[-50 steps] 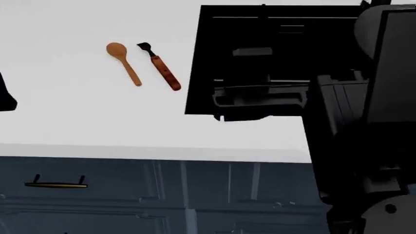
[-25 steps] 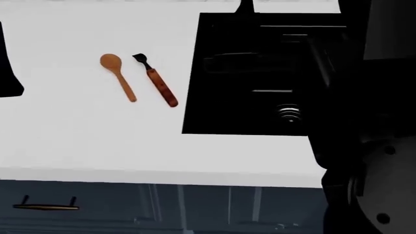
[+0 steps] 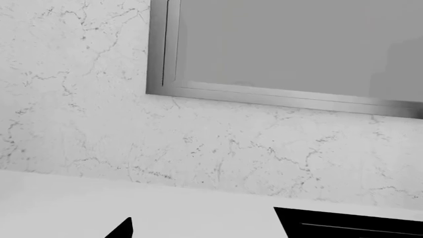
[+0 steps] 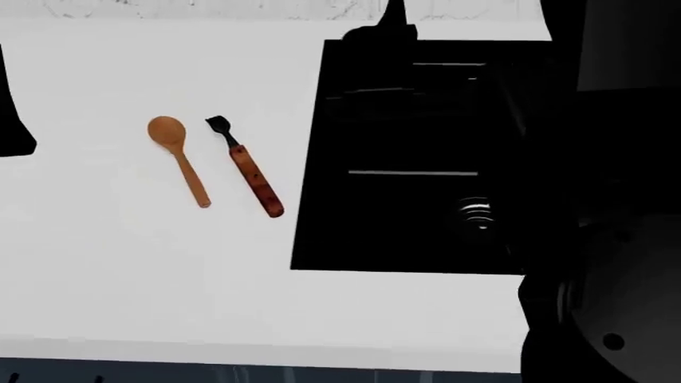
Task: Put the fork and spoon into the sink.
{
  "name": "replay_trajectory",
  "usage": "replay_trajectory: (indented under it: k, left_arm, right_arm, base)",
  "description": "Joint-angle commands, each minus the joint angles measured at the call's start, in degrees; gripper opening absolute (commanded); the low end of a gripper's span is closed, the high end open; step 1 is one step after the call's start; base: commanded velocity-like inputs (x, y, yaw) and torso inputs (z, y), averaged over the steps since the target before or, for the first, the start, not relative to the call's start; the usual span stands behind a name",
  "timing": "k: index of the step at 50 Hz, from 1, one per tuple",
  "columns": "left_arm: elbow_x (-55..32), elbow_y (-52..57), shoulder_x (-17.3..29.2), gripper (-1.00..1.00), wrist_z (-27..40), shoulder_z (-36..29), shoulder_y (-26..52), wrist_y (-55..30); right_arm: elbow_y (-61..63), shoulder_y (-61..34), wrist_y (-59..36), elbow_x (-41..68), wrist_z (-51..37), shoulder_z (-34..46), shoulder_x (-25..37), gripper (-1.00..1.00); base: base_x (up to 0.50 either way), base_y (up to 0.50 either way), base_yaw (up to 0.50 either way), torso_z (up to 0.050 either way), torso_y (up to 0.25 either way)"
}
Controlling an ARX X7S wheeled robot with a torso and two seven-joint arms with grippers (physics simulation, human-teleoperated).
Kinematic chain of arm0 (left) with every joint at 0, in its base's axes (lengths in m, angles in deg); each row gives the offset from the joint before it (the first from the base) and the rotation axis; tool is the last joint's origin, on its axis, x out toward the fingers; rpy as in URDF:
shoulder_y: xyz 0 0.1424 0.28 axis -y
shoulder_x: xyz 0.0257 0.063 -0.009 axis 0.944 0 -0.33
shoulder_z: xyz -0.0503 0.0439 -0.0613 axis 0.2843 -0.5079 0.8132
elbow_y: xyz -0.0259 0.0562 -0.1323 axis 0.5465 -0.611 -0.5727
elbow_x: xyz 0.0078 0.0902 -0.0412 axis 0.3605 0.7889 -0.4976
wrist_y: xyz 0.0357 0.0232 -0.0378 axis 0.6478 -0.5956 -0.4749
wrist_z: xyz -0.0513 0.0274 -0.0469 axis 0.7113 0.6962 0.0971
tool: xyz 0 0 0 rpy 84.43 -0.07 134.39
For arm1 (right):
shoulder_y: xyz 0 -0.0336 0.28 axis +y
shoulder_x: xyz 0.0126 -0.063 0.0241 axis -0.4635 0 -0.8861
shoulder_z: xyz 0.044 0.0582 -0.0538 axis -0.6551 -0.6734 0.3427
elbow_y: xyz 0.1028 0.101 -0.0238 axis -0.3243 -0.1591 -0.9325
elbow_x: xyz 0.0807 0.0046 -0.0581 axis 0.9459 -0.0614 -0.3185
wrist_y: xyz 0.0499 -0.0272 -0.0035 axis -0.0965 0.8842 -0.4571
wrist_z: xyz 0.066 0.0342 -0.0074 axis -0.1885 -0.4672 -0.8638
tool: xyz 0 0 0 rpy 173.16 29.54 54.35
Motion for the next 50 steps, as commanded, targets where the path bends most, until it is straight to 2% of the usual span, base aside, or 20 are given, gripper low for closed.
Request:
replay_trajectory:
  k: [1,26,27,28,31,46,48,50]
  left_arm:
    - [0.6,0.0,0.1,1.0,-0.3,-0.4,-0.3,0.4]
    - [1.4,-1.3,-0.1,1.0,-0.8,-1.7,0.1,0.8]
    - [-1.2,-2.3,0.0,1.0,0.9,-1.4,3.1,-1.1]
    - [0.9,-1.4,0.1,1.0,-0.5,-1.5,0.4,0.6]
    - [1.5,-1.2,0.3,1.0,-0.8,-1.4,-0.4,1.2]
    - [1.2,-0.9,0.9,1.0,-1.1,-0.8,-1.3,1.8]
    - [-1.2,-2.2,1.0,1.0,0.5,-0.8,1.9,0.0]
    - [0.5,-1.6,1.0,1.0,-0.6,-0.9,-0.3,1.4]
  right_arm:
    - [-0.4,0.6,0.3,-0.5,0.5,0.4,0.2,1.0]
    - [-1.3,1.5,1.2,-1.7,2.2,0.5,0.8,1.0]
    - [-1.4,1.6,1.2,-1.7,2.3,0.5,0.8,1.0]
    - [-1.4,1.6,1.3,-1.6,2.3,0.4,0.8,1.0]
    - [-2.0,1.7,1.5,-2.0,2.7,0.5,0.7,1.0]
    - [-1.9,1.1,1.5,-1.1,1.7,1.2,0.4,1.0]
    - [-2.0,1.1,1.5,-1.2,1.8,1.2,0.4,1.0]
    - [-1.9,1.2,1.6,-1.2,1.7,1.3,0.4,1.0]
  base:
    - [0.21,0.0,0.0,0.0,0.0]
    - [0.22,0.0,0.0,0.0,0.001]
    - [0.21,0.0,0.0,0.0,0.0]
    - [0.21,0.0,0.0,0.0,0.0]
    - [0.22,0.0,0.0,0.0,0.0]
    - [0.22,0.0,0.0,0.0,0.0]
    - [0.21,0.0,0.0,0.0,0.0]
    - [0.21,0.0,0.0,0.0,0.0]
